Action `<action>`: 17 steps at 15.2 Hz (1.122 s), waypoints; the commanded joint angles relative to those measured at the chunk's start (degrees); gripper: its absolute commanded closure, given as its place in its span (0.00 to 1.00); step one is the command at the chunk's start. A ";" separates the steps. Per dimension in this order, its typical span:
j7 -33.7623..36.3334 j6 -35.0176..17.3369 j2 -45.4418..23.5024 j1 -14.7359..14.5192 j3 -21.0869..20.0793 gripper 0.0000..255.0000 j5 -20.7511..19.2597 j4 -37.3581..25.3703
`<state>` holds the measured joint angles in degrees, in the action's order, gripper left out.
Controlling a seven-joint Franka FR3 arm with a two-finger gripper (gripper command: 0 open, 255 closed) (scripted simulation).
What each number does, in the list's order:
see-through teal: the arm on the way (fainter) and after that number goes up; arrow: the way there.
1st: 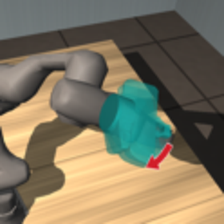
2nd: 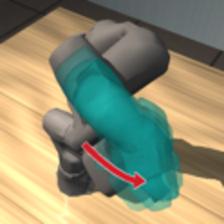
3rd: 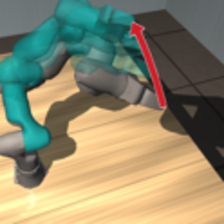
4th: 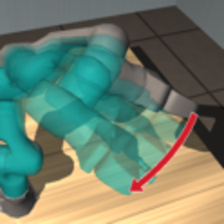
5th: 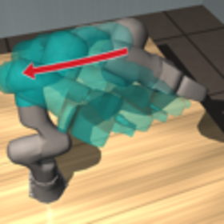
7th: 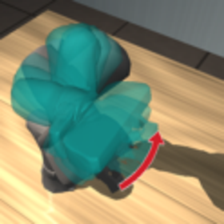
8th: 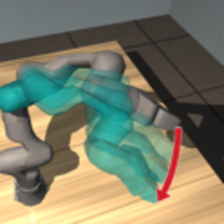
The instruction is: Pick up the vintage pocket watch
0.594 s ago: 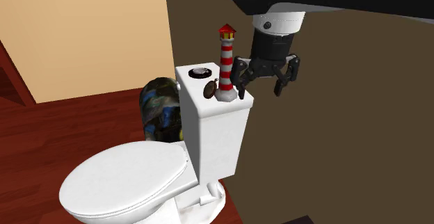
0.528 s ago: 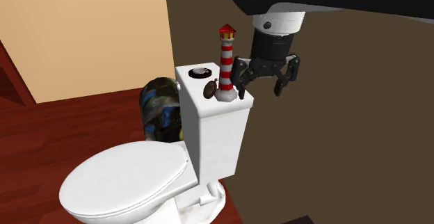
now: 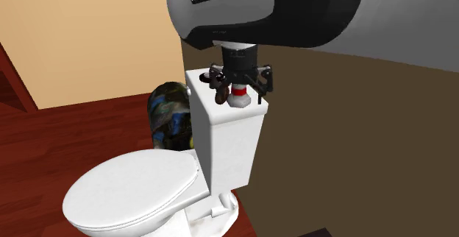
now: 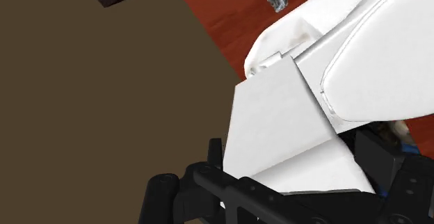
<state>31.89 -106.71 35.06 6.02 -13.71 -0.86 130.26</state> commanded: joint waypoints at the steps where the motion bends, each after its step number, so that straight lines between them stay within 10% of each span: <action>1: 8.79 -1.84 -4.01 2.35 -4.04 0.00 -1.25 -2.21; 10: 47.80 0.13 -28.70 12.18 -19.40 0.00 -16.86 -21.45; 17: 73.05 12.76 -51.80 8.18 -20.04 0.00 -32.75 -44.80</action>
<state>101.46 -96.51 -12.52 15.44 -34.28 -31.04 90.35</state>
